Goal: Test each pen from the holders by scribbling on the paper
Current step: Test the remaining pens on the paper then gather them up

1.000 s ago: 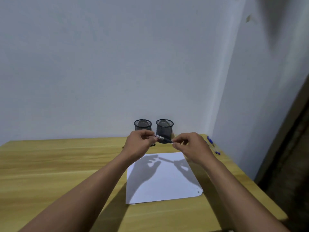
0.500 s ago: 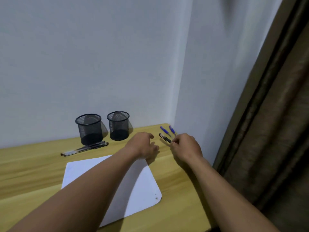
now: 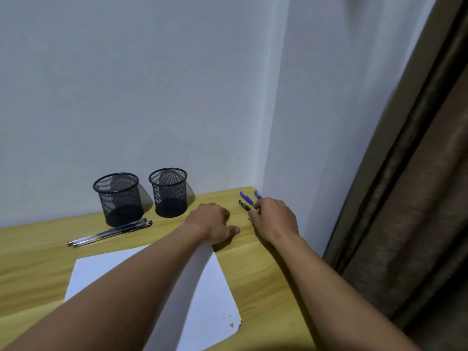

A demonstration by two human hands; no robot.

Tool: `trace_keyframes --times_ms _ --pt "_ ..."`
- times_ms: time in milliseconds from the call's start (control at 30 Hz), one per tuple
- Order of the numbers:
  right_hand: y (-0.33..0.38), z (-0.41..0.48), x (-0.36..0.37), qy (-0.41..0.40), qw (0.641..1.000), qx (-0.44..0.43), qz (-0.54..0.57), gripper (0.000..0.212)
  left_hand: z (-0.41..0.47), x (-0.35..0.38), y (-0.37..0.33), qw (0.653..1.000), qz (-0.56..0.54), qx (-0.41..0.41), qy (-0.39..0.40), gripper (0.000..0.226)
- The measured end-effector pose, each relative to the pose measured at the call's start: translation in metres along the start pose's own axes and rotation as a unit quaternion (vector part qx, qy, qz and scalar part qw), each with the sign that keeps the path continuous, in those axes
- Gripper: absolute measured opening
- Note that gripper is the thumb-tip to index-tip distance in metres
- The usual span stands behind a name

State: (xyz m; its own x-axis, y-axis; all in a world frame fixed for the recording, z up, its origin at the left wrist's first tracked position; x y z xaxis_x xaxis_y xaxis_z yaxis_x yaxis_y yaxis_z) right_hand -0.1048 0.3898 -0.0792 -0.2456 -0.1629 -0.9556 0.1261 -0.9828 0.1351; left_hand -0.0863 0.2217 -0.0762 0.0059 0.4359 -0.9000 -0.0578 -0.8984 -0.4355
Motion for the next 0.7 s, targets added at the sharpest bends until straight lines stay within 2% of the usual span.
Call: trace_keyframes --times_ms 100,400,567,700 --pt "0.003 -0.009 -0.014 -0.013 1.0 -0.014 0.022 0.026 -0.008 -0.007 0.002 0.999 -0.048 0.003 -0.012 0.063" --pt "0.074 -0.028 -0.05 0.017 0.989 -0.11 0.098 0.027 -0.091 -0.057 0.054 0.979 -0.115 0.037 -0.164 0.041" --pt "0.143 -0.04 -0.043 0.05 0.97 -0.206 0.123 0.027 -0.138 -0.092 0.103 0.967 -0.118 -0.008 -0.227 0.022" --pt "0.187 -0.043 -0.024 0.083 0.956 -0.252 0.127 0.028 -0.159 -0.109 0.148 0.965 -0.114 -0.059 -0.228 0.024"
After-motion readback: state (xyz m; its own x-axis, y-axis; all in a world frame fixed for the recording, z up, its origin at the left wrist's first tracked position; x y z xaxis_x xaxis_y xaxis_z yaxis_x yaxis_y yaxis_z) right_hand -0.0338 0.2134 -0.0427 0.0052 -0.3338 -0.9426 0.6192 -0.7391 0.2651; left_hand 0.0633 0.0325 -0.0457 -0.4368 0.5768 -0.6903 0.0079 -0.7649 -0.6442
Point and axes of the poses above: each hand's wrist, its own z-axis towards the middle knuckle, its own x-axis out of the palm, y = z × x, the point moved 1 cm from there along z, towards the middle knuckle, and after that the axes turned 12 degrees about -z, right-handed, at the moved point
